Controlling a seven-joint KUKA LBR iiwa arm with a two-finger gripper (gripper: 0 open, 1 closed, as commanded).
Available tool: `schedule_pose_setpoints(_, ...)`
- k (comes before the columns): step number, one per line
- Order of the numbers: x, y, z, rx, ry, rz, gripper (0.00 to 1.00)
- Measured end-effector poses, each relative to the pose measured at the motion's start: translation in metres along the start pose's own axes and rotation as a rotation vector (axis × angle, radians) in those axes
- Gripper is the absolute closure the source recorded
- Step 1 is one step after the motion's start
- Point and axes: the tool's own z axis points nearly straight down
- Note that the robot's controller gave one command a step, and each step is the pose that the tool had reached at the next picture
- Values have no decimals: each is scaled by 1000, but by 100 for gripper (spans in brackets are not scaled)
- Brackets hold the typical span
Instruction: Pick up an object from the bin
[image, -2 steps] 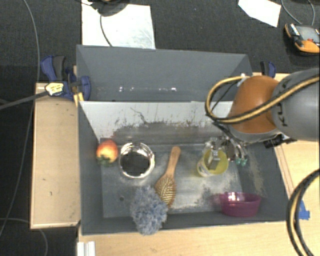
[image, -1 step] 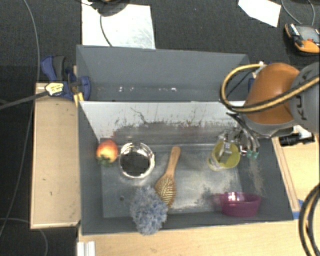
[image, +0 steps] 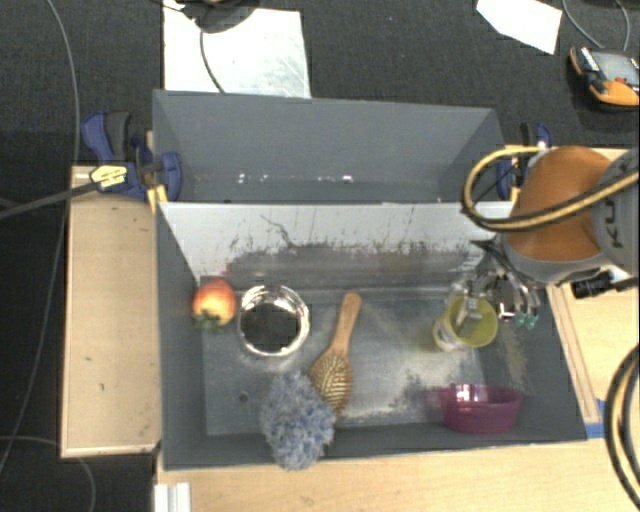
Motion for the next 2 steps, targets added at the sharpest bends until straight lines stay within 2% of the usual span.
schedule_pose_setpoints(1, -10, -29, -73, -1, -15, 249, 100)
schedule_pose_setpoints(2, -10, 2, -10, -1, -1, -31, 100)
